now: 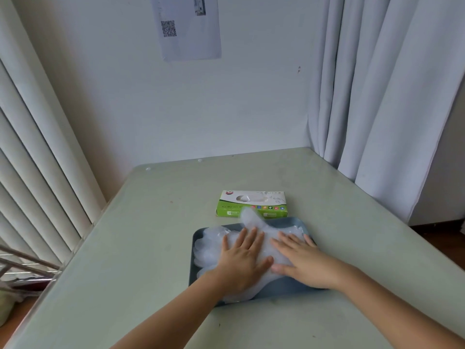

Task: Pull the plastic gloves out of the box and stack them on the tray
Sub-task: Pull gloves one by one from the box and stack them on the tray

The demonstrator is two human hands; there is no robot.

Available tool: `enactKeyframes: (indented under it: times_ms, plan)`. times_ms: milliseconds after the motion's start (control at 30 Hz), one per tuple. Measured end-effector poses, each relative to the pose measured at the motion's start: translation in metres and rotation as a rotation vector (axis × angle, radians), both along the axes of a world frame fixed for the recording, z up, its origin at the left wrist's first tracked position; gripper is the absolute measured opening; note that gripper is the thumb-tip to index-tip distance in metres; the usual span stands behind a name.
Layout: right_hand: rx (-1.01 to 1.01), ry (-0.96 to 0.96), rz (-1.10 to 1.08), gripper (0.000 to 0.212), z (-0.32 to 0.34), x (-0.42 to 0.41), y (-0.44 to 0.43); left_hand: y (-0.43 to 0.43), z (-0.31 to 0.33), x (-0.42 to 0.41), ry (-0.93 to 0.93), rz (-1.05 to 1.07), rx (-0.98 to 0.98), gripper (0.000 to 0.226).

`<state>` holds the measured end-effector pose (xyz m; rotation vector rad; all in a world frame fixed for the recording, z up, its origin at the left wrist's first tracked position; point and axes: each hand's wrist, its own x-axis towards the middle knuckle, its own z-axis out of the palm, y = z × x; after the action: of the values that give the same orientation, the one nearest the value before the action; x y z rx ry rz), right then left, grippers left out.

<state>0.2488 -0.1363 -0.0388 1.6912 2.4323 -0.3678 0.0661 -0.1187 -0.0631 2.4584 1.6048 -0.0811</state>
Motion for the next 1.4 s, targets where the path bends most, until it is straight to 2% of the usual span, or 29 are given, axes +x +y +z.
enactKeyframes:
  times_ms: [67,133,200,300,367,467,533,633,733,900,1067,1400]
  plan:
    - [-0.016,-0.022,-0.008,0.103,0.002,0.010,-0.004,-0.003,-0.002,-0.002,-0.014,0.043,0.004,0.073]
    - [-0.026,-0.047,0.000,0.132,0.005,0.018,-0.008,-0.007,-0.003,-0.006,-0.023,0.088,-0.001,0.075]
    - [-0.050,-0.089,0.006,0.138,0.009,0.023,-0.011,-0.011,-0.001,-0.011,-0.025,0.128,-0.022,0.079]
    - [-0.078,-0.082,0.027,0.103,0.020,0.023,-0.011,-0.018,0.004,-0.025,0.004,0.149,-0.064,0.082]
    - [-0.069,0.027,0.006,0.088,0.027,0.028,-0.001,-0.017,0.018,-0.033,-0.007,0.130,-0.107,0.081]
    - [0.127,0.288,-0.052,0.036,0.045,0.030,0.027,0.003,0.049,-0.044,-0.309,0.229,-0.053,0.056]
    - [0.260,0.405,-0.043,0.018,0.056,0.028,0.055,0.025,0.069,-0.050,-0.435,0.276,0.109,0.038]
    - [0.335,0.425,-0.018,0.023,0.067,0.017,0.105,0.063,0.086,-0.051,-0.507,0.253,0.206,0.026]
    - [0.314,0.341,0.016,0.031,0.066,0.001,0.149,0.099,0.082,-0.047,-0.480,0.231,0.187,0.029]
    - [0.188,0.257,0.182,0.023,0.048,-0.022,0.185,0.137,0.057,-0.038,-0.377,0.161,0.046,0.059]
    - [0.049,0.205,0.245,0.029,0.042,-0.023,0.199,0.155,0.031,-0.036,-0.266,0.135,-0.086,0.080]
    - [0.252,0.338,0.234,0.014,0.023,-0.022,0.189,0.160,0.019,-0.038,-0.309,0.086,-0.044,0.079]
